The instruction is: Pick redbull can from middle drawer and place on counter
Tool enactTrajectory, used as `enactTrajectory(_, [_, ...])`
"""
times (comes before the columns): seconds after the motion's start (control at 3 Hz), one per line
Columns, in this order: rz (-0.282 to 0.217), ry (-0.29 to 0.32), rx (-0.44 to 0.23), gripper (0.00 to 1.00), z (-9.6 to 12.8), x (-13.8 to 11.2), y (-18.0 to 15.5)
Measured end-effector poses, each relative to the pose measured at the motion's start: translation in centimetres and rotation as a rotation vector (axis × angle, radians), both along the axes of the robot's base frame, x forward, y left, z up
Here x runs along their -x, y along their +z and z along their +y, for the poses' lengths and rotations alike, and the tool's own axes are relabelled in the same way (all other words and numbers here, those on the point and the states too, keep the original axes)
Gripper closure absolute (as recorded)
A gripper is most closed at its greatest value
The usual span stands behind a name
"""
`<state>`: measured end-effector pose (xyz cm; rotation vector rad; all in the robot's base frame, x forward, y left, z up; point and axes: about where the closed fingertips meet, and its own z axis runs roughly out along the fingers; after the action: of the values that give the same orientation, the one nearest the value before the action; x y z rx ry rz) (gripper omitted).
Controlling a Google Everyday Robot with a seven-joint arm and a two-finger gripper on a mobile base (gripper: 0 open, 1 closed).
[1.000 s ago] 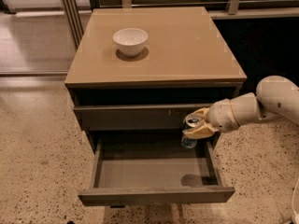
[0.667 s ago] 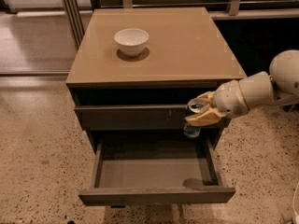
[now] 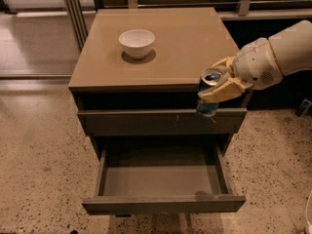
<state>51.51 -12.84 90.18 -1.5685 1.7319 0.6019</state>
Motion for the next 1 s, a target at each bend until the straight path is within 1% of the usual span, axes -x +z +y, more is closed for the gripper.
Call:
enactTrajectory(0.33, [-0.016,0.012,0.013,1.00,0.4,-0.2,0.6])
enactTrajectory(0.67, [-0.037,-0.018,0.008,1.00,0.2,-3.1,0.9])
enactTrajectory(1.0, [-0.046,-0.056,-0.007,1.00,-0.3,-7.6,0.8])
